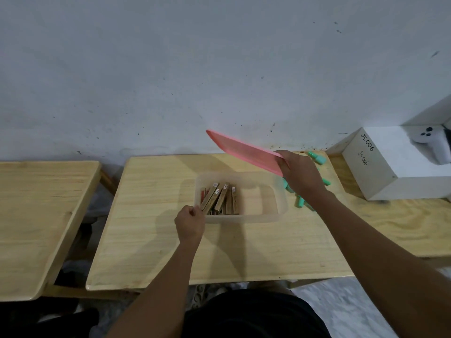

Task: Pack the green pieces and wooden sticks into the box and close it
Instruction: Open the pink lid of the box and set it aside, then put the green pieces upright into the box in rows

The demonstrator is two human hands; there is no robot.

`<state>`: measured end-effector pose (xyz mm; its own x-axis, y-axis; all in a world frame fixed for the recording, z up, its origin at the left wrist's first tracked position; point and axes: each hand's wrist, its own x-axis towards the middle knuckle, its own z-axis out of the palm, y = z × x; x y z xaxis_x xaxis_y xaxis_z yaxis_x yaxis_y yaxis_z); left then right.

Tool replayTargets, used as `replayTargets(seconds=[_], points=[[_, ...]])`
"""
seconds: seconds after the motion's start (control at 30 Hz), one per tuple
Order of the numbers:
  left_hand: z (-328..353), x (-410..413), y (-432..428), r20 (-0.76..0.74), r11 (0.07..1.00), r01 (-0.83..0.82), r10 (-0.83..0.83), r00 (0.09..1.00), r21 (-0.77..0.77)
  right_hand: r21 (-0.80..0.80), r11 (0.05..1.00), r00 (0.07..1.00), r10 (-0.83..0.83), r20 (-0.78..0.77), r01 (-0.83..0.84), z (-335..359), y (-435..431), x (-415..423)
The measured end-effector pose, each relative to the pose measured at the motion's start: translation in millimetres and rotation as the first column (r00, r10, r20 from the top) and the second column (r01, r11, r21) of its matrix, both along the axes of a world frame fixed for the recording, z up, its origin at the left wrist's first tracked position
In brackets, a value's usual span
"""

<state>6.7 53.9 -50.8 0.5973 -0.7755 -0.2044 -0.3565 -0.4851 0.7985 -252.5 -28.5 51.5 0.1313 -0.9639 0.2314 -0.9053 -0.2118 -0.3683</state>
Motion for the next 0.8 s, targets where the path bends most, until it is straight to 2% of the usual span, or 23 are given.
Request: replayTargets(seconds=[0.13,0.2,0.33,0.43,0.53,0.67,0.73,0.8], points=[[1.8,-13.1,-1.8,-0.03,1.0,-0.015,0.015,0.999,0.017,-0.136,0.99,0.989,0.065,0.131,-0.047,2.2,13.2,23.7],[4.1,-13.4,-1.6,-0.017,1.0,0.012,-0.011,1.0,0.02,-0.204,0.974,0.981,0.132,0.142,-0.102,0.0,19.3,35.7],[5.5,-0.4,-5.8,-0.026,0.995,0.102,-0.101,0.995,0.021,-0.332,0.913,0.964,0.264,0.04,-0.236,-10.6,24.7,55.9],[17.3,7.1,-13.3,-0.081,0.998,0.07,-0.07,0.994,-0.011,-0.342,0.884,0.946,0.317,-0.063,-0.319,-21.7,32.7,73.7],[45.5,18.7,-26.6,-0.337,0.995,-0.091,0.077,0.939,-0.027,-0.338,0.849,0.914,0.37,-0.169,-0.406,-31.7,43.2,96.4],[69.5,35.1,-37.2,-0.68,0.999,-0.047,0.04,0.732,0.009,-0.33,0.803,0.867,0.45,-0.211,-0.497,-39.6,52.9,128.1],[74.7,43.4,-37.0,-0.743,0.995,-0.096,0.066,0.667,0.002,-0.295,0.767,0.82,0.553,-0.146,-0.569,-45.3,53.4,140.3],[77.3,53.9,-33.8,-0.756,0.988,-0.156,0.091,0.648,-0.014,-0.166,0.747,0.764,0.64,-0.08,-0.644,-52.4,55.7,143.9]])
